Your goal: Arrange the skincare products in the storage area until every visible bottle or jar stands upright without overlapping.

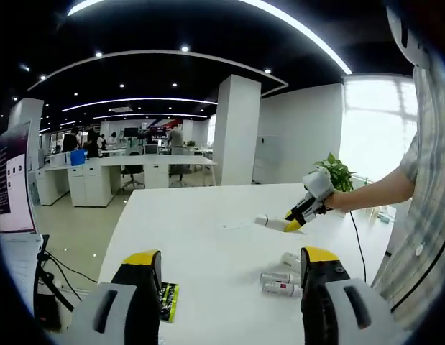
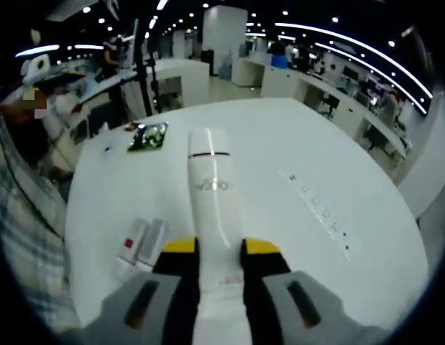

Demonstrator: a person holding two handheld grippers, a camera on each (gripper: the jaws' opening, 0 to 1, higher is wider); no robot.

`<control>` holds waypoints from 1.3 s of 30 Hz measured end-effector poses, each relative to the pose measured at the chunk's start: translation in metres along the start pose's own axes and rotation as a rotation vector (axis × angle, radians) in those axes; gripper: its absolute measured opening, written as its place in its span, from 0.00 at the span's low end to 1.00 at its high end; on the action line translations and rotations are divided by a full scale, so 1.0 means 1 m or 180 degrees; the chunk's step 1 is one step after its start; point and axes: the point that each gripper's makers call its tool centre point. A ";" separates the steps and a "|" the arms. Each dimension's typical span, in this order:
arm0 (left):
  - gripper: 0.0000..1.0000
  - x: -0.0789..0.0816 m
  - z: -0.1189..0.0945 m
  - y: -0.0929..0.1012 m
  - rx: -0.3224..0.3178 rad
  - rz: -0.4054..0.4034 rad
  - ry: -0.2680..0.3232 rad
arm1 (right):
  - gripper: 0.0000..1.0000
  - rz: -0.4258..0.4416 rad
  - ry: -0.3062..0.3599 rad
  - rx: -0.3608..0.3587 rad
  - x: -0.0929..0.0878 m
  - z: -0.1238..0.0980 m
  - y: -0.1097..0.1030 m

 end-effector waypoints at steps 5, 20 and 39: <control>0.81 -0.003 0.016 0.010 -0.0209 0.0057 -0.0081 | 0.19 -0.0127 0.0155 0.0050 0.027 -0.012 -0.021; 0.81 0.005 0.046 0.024 -0.0541 0.0205 -0.0142 | 0.19 -0.0530 0.0390 0.0301 0.073 -0.030 -0.074; 0.82 -0.010 0.096 0.051 -0.1092 0.1462 -0.1258 | 0.20 -0.1356 0.0213 0.0713 0.080 -0.051 -0.138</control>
Point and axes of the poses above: the point that each gripper's makers call its tool centre point, and the gripper's own axes: z roughly forward along the fingers, y roughly to its right, x roughly out of its top, and after that the axes turned 11 degrees about -x, right-handed
